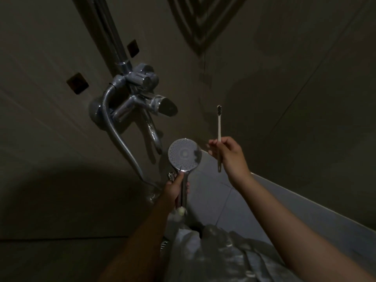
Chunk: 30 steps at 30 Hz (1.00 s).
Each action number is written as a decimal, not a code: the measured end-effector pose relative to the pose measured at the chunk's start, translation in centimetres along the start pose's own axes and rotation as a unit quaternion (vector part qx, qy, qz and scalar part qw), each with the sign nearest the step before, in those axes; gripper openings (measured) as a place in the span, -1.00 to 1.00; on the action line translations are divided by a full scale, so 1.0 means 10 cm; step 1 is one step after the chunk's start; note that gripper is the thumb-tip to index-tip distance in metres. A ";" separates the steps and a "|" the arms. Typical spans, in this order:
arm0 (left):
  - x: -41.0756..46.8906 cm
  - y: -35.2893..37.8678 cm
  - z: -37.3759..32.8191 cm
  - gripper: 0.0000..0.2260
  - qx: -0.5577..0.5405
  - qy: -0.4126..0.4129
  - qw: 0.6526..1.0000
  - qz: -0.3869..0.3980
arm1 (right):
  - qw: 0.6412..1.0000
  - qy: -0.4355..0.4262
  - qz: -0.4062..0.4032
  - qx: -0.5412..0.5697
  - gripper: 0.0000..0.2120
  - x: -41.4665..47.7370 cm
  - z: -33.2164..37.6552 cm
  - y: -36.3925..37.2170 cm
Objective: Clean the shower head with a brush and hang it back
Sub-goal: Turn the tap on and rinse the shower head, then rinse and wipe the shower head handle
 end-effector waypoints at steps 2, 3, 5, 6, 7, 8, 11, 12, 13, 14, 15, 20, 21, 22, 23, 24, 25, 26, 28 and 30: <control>-0.09 0.17 0.03 -0.71 0.009 0.012 1.000 0.013 | 1.000 0.009 -0.003 -0.018 -0.87 -0.09 0.00 -0.19; -0.14 0.27 0.05 -0.71 0.014 0.019 1.000 0.021 | 1.000 0.013 -0.002 -0.022 -0.88 -0.13 0.00 -0.29; -0.26 0.50 0.06 -0.72 0.017 0.030 0.999 0.041 | 1.000 0.022 -0.004 -0.014 -0.89 -0.22 0.00 -0.51; -0.32 0.62 0.07 -0.73 0.018 0.034 0.998 0.050 | 1.000 0.026 -0.007 -0.011 -0.89 -0.26 0.00 -0.62; -0.38 0.75 0.07 -0.75 0.021 0.036 0.997 0.057 | 1.000 0.028 -0.009 -0.008 -0.89 -0.30 0.00 -0.73; -0.43 0.87 0.06 -0.77 0.025 0.043 0.997 0.064 | 0.999 0.028 -0.014 -0.006 -0.90 -0.34 0.01 -0.85; -0.63 1.27 -0.04 -0.82 0.041 0.090 0.991 0.094 | 0.999 0.019 -0.036 0.012 -0.91 -0.45 0.07 -1.25; -0.71 1.42 -0.09 -0.83 0.051 0.109 0.987 0.107 | 0.999 0.016 -0.044 0.021 -0.89 -0.49 0.08 -1.38; -0.79 1.56 -0.13 -0.83 0.063 0.125 0.983 0.118 | 0.998 0.016 -0.052 0.030 -0.87 -0.53 0.09 -1.52; -0.86 1.70 -0.16 -0.83 0.071 0.139 0.980 0.127 | 0.997 0.019 -0.058 0.037 -0.85 -0.57 0.08 -1.65; -0.92 1.84 -0.19 -0.85 0.073 0.148 0.977 0.135 | 0.997 0.024 -0.064 0.044 -0.83 -0.63 0.06 -1.78; -1.22 2.54 -0.36 -0.89 0.044 0.188 0.963 0.188 | 0.995 0.036 -0.075 0.053 -0.84 -0.85 0.04 -2.25; -1.30 2.68 -0.40 -0.90 0.037 0.193 0.960 0.200 | 0.995 0.037 -0.072 0.055 -0.84 -0.89 0.06 -2.30; -1.37 2.82 -0.45 -0.91 0.030 0.197 0.957 0.212 | 0.995 0.038 -0.067 0.055 -0.85 -0.92 0.08 -2.34; -1.46 2.95 -0.49 -0.92 0.026 0.205 0.952 0.225 | 0.996 0.038 -0.062 0.056 -0.85 -0.94 0.10 -2.36; -1.55 3.08 -0.55 -0.91 0.027 0.212 0.947 0.239 | 0.996 0.036 -0.056 0.054 -0.84 -0.97 0.15 -2.38; -1.64 3.20 -0.61 -0.90 0.031 0.218 0.942 0.255 | 0.997 0.035 -0.052 0.052 -0.84 -0.99 0.19 -2.39; -1.74 3.31 -0.66 -0.89 0.036 0.223 0.936 0.269 | 0.997 0.031 -0.050 0.048 -0.83 -1.01 0.24 -2.41; -1.94 3.51 -0.76 -0.85 0.046 0.236 0.925 0.293 | 0.998 0.012 -0.053 0.041 -0.81 -1.06 0.36 -2.45; -2.15 3.65 -0.84 -0.81 0.045 0.254 0.913 0.315 | 0.998 -0.017 -0.053 0.040 -0.80 -1.14 0.51 -2.46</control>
Point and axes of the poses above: each hand's wrist, its own x-axis towards the middle knuckle, its own y-axis out of the palm, z = x × y, the point moved 10 cm from there along x, towards the middle knuckle, and after that the axes turned 4 degrees about z, right-handed, at the moved point
